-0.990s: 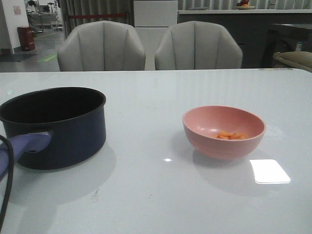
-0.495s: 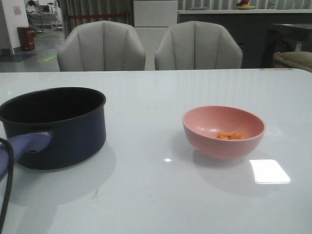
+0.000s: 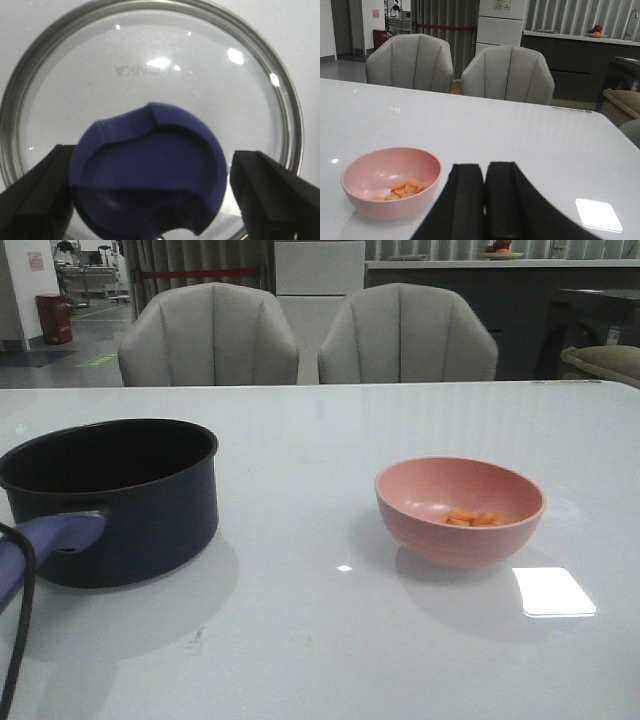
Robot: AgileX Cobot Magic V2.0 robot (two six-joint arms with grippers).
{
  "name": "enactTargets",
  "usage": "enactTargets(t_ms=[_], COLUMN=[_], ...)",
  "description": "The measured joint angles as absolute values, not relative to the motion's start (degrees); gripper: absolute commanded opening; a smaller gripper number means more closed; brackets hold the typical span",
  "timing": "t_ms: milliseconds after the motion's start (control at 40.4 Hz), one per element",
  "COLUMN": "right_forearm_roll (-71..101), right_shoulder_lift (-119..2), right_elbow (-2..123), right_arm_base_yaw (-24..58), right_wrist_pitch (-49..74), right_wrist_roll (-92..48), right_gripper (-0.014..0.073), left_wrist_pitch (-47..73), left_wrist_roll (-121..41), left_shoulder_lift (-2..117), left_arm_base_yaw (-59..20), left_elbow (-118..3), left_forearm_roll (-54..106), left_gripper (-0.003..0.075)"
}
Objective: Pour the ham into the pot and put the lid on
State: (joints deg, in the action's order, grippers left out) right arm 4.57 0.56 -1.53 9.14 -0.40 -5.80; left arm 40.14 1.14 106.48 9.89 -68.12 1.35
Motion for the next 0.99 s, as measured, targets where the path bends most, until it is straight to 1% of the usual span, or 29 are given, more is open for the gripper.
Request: enactTargets(t_ms=[223,495,693,842,990], right_forearm_roll=[4.57,4.57,4.57,4.57,4.57], right_shoulder_lift=[0.56,0.56,0.56,0.56,0.56], right_elbow=[-1.53,-1.53,-1.53,-1.53,-1.53], right_arm_base_yaw=[9.14,9.14,9.14,9.14,9.14], right_wrist_pitch=[-0.4,-0.4,-0.4,-0.4,-0.4], right_wrist_roll=[-5.8,-5.8,-5.8,-5.8,-5.8], right_gripper=[0.0146,0.0146,0.0146,0.0146,0.0146], left_wrist_pitch=[42.57,43.48,42.76,41.57,41.31], left_wrist_roll=[0.91,0.91,0.91,0.91,0.91], left_shoulder_lift=[105.07,99.66,90.97,82.33,74.94], left_arm_base_yaw=[8.57,8.57,7.62,4.86,1.78], left_elbow=[-68.78,-68.85,-68.85,-68.85,-68.71], left_forearm_roll=[-2.56,-3.17,-3.17,-2.81,-2.32], left_gripper=[0.0599,0.0599,0.0585,0.0563,0.0561])
